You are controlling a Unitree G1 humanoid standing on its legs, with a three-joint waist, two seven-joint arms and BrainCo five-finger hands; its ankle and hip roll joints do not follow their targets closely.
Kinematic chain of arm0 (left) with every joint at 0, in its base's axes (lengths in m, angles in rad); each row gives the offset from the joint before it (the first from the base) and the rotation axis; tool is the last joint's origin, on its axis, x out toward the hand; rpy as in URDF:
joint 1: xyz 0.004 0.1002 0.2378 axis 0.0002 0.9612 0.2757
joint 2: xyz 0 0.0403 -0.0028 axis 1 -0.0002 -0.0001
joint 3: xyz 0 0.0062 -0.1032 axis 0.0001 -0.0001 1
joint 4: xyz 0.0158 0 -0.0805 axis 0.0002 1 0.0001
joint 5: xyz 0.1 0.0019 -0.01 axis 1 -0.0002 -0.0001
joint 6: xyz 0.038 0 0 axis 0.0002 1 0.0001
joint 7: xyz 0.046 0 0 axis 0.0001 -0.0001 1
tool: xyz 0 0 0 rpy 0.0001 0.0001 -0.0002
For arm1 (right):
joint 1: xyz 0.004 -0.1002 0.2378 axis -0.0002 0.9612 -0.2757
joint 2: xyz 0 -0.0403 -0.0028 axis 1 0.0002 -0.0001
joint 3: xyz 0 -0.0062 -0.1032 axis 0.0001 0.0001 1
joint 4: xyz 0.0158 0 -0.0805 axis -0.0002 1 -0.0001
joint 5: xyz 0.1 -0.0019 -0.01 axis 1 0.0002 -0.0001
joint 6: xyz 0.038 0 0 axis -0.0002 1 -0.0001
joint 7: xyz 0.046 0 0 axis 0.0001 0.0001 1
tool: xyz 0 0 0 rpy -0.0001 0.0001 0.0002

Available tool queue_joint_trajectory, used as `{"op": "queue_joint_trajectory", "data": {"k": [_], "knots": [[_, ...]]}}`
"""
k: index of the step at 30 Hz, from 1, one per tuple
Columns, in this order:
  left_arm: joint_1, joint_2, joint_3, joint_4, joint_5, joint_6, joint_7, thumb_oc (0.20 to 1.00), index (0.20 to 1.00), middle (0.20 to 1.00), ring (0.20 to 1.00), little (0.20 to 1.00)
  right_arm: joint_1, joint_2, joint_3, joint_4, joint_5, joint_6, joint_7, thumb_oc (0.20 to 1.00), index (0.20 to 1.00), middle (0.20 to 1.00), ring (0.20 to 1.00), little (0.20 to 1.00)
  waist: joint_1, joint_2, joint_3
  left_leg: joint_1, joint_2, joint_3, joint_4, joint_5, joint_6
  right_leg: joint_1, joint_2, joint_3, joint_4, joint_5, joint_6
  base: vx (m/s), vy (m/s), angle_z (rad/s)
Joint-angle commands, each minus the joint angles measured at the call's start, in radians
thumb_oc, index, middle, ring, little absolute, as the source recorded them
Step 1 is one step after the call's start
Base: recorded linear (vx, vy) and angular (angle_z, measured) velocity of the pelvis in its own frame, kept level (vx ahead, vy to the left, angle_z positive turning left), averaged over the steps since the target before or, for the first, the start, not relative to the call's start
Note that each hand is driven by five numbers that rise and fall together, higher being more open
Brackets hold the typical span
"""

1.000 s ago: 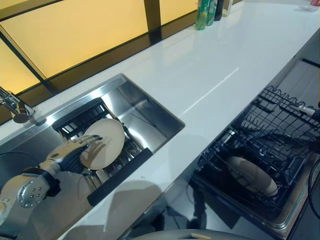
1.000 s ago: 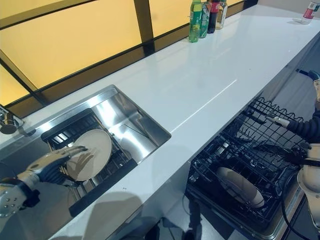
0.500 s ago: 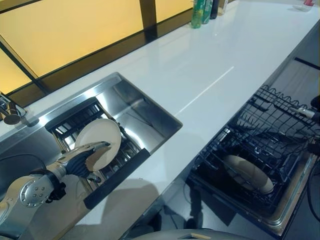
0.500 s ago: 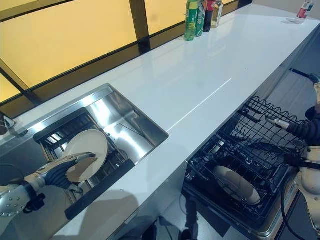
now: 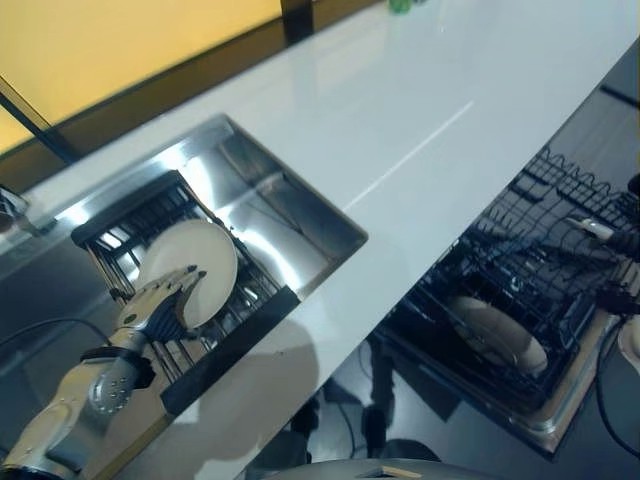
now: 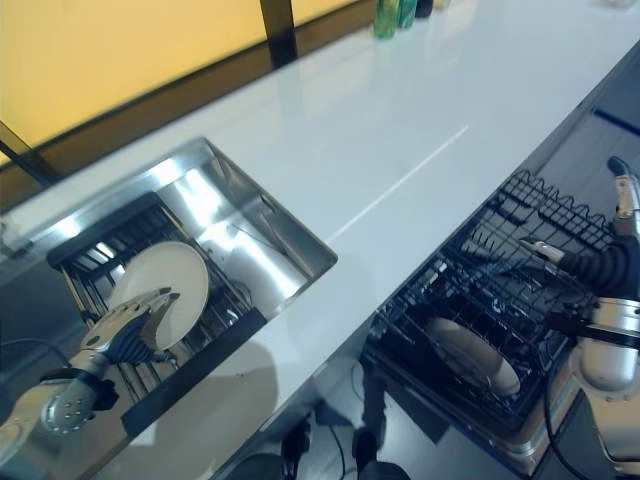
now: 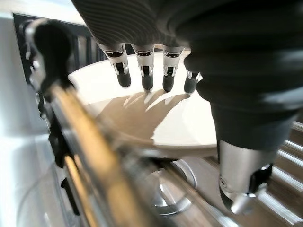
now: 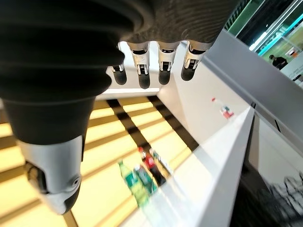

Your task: Pick up plates and place into dishwasher.

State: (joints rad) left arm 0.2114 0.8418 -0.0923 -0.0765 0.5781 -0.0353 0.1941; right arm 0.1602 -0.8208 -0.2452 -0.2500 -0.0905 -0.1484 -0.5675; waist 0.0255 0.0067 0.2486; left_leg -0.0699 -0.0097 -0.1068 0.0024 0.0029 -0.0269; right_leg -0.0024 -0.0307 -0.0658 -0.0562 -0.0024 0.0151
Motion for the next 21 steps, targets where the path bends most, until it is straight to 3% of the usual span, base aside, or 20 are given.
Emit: {"op": "queue_joint_trajectory", "data": {"k": [1, 8, 15, 21], "knots": [[-0.067, -0.007, -0.075, 0.088, 0.071, 0.024, 0.112, 1.000, 1.000, 1.000, 1.000, 1.000, -0.086, -0.021, 0.018, -0.081, -0.039, -0.017, -0.086, 1.000, 1.000, 1.000, 1.000, 1.000, -0.002, -0.028, 0.018, -0.057, 0.002, 0.033, 0.071, -0.057, 0.027, -0.094, -0.036, 0.054, 0.120, -0.022, 0.119, -0.07, -0.012, -0.06], [-0.162, -0.034, -0.210, 0.139, 0.076, 0.048, 0.135, 1.000, 1.000, 1.000, 1.000, 1.000, -0.147, -0.030, 0.078, -0.080, -0.057, -0.006, -0.136, 1.000, 1.000, 1.000, 1.000, 1.000, -0.020, -0.026, 0.073, -0.110, 0.001, 0.043, 0.091, -0.048, 0.028, -0.147, -0.035, 0.065, 0.146, -0.017, 0.110, -0.08, -0.001, -0.09], [-0.182, -0.035, -0.250, 0.144, 0.035, 0.058, 0.149, 1.000, 1.000, 1.000, 1.000, 1.000, -0.166, -0.035, 0.074, -0.080, -0.065, -0.017, -0.133, 1.000, 1.000, 1.000, 1.000, 1.000, -0.037, -0.010, 0.089, -0.120, -0.005, 0.053, 0.095, -0.047, 0.027, -0.167, -0.037, 0.070, 0.160, -0.023, 0.104, -0.03, 0.035, -0.01], [-0.206, -0.076, -0.251, 0.193, 0.024, 0.113, 0.293, 1.000, 1.000, 1.000, 1.000, 1.000, -0.182, -0.015, 0.077, -0.070, -0.084, -0.025, -0.128, 1.000, 1.000, 1.000, 1.000, 1.000, -0.040, -0.007, 0.098, -0.131, -0.009, 0.054, 0.107, -0.050, 0.027, -0.177, -0.038, 0.073, 0.170, -0.025, 0.097, -0.01, 0.006, -0.07]]}}
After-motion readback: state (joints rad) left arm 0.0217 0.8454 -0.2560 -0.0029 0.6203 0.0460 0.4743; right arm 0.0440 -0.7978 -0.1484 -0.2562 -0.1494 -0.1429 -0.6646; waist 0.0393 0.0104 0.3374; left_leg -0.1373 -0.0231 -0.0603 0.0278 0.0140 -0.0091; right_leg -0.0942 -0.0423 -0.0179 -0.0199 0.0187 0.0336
